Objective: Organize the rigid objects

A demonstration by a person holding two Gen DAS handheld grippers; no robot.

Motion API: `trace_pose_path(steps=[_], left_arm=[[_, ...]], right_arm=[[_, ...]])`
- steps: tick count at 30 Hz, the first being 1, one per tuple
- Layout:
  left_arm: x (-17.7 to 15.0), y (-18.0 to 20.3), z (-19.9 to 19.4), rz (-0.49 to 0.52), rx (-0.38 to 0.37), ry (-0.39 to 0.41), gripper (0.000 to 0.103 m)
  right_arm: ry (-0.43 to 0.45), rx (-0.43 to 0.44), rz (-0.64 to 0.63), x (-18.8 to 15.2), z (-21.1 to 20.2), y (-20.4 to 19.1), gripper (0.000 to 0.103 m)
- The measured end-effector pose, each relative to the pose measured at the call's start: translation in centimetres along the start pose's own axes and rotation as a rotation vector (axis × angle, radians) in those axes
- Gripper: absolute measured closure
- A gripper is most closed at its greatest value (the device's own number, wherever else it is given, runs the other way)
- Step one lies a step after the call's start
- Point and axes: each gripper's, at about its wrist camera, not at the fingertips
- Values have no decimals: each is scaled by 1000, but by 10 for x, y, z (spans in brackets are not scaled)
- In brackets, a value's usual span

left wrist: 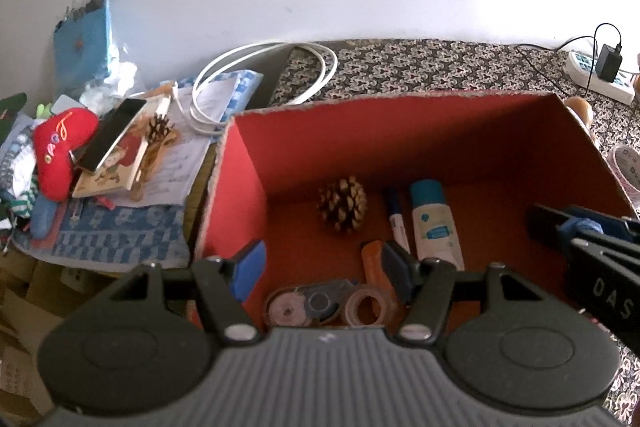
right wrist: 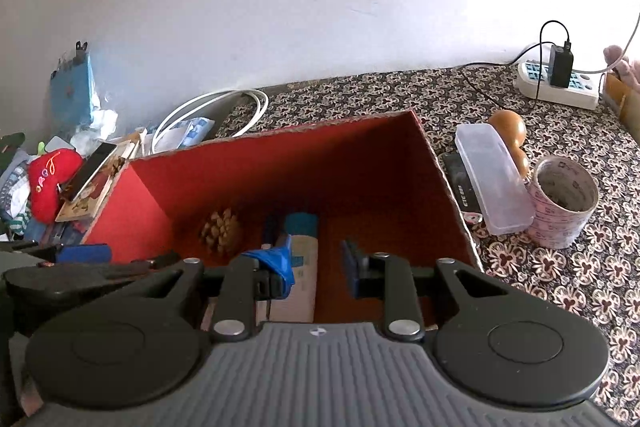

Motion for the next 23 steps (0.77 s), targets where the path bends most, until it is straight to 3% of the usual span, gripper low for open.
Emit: trace_pose_path(steps=[23], left_arm=[[4, 1, 16, -1, -38, 22, 41]], right_arm=[[4, 31, -4, -1, 25, 4, 93]])
Point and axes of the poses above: each gripper's, at about its wrist camera, not at the fingertips, and z roughly the way its jaws point, y to its right, x to its top, and after that the axes turned 2 degrees about x, right-handed
